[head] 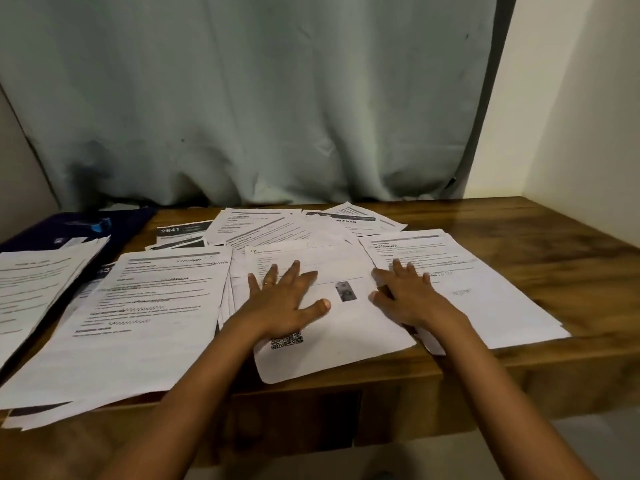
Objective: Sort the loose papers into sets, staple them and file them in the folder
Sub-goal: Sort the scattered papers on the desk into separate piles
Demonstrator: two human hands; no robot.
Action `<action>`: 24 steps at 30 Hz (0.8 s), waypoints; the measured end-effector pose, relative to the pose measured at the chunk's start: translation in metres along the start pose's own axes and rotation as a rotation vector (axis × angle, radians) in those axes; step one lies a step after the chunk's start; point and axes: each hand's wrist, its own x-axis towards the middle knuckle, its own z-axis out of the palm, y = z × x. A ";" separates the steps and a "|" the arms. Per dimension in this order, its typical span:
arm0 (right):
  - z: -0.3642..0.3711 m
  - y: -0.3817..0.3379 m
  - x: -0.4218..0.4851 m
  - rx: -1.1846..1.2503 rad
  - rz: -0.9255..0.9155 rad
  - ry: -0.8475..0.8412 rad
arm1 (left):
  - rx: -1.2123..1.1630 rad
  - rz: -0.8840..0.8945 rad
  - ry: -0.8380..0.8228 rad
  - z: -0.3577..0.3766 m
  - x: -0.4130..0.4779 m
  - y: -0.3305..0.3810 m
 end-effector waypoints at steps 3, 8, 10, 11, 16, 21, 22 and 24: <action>0.005 0.011 -0.003 0.043 0.014 0.011 | 0.050 -0.036 -0.044 0.013 0.004 0.006; 0.002 0.024 0.001 0.064 0.010 0.052 | 0.075 -0.045 -0.060 0.016 0.001 0.011; 0.000 0.033 0.004 0.055 0.017 0.052 | 0.090 -0.050 -0.066 0.016 -0.001 0.014; -0.001 0.038 0.006 0.062 0.024 0.053 | 0.097 -0.052 -0.066 0.016 -0.003 0.015; -0.007 0.066 0.014 0.086 0.078 0.046 | 0.100 -0.051 -0.026 0.022 -0.005 0.015; -0.028 0.046 0.027 0.288 0.070 0.214 | 0.076 -0.021 0.102 0.033 -0.005 0.010; -0.031 0.038 0.036 0.327 0.046 0.259 | 0.070 -0.020 0.115 0.034 -0.004 0.010; -0.033 0.021 0.055 0.336 -0.004 0.262 | 0.048 -0.018 0.132 0.033 -0.004 0.010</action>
